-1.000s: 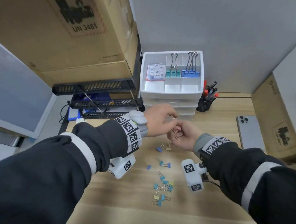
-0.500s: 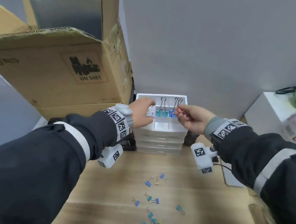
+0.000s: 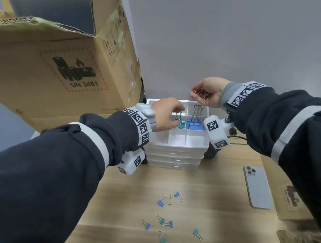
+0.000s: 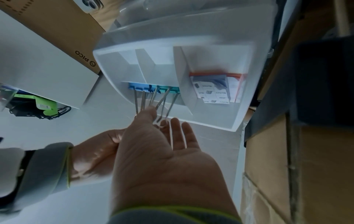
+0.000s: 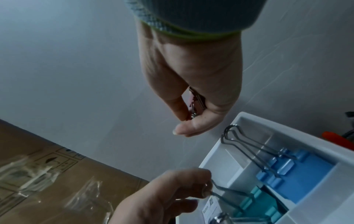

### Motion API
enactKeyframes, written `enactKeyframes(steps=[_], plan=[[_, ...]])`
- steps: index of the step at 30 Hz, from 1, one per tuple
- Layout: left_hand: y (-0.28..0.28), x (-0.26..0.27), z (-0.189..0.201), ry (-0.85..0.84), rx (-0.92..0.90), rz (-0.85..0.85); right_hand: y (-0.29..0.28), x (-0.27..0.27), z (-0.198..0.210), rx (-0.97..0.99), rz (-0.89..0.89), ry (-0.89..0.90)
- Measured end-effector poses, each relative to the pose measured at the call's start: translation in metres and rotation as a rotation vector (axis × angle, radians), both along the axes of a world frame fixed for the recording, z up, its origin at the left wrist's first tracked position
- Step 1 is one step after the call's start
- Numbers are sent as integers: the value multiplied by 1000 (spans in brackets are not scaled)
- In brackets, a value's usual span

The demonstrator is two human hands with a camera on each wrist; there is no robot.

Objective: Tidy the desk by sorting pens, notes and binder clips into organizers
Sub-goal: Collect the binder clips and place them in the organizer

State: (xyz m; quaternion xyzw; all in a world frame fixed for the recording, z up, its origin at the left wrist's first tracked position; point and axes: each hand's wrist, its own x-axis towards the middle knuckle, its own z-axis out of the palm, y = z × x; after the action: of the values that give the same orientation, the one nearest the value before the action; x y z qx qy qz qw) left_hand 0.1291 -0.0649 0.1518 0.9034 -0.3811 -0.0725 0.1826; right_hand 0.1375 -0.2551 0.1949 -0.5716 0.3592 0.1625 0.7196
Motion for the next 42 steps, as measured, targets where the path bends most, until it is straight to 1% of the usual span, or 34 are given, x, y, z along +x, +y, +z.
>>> enactKeyframes(steps=[6,8,11,13,16,19,22,25,27,29,31,36,39,42], plan=[[6,1,-9,145,-92,-14,24,16,-11,-30,101,33],[11,2,-14,157,-107,1,31,19,-16,-51,148,62],[19,3,-19,96,-85,41,38,19,-19,-115,198,122],[27,5,-23,11,-57,81,44,20,-20,-170,217,162],[34,11,-30,-115,46,143,50,21,-19,-270,241,205],[33,12,-33,-111,154,189,55,24,-20,-371,280,222],[33,11,-32,-62,174,194,63,28,-24,-445,350,256],[34,13,-33,-22,183,212,64,29,-29,-465,376,296],[36,14,-33,-14,182,218,67,31,-29,-461,362,274],[36,15,-33,-18,191,210,69,29,-28,-448,302,279],[36,15,-33,-23,194,205,71,28,-29,-476,268,267],[36,15,-32,-18,196,209,70,25,-22,-480,268,210],[36,13,-28,-15,191,206,67,20,-15,-464,238,138],[36,7,-22,-17,177,182,63,11,-6,-391,179,-20]])
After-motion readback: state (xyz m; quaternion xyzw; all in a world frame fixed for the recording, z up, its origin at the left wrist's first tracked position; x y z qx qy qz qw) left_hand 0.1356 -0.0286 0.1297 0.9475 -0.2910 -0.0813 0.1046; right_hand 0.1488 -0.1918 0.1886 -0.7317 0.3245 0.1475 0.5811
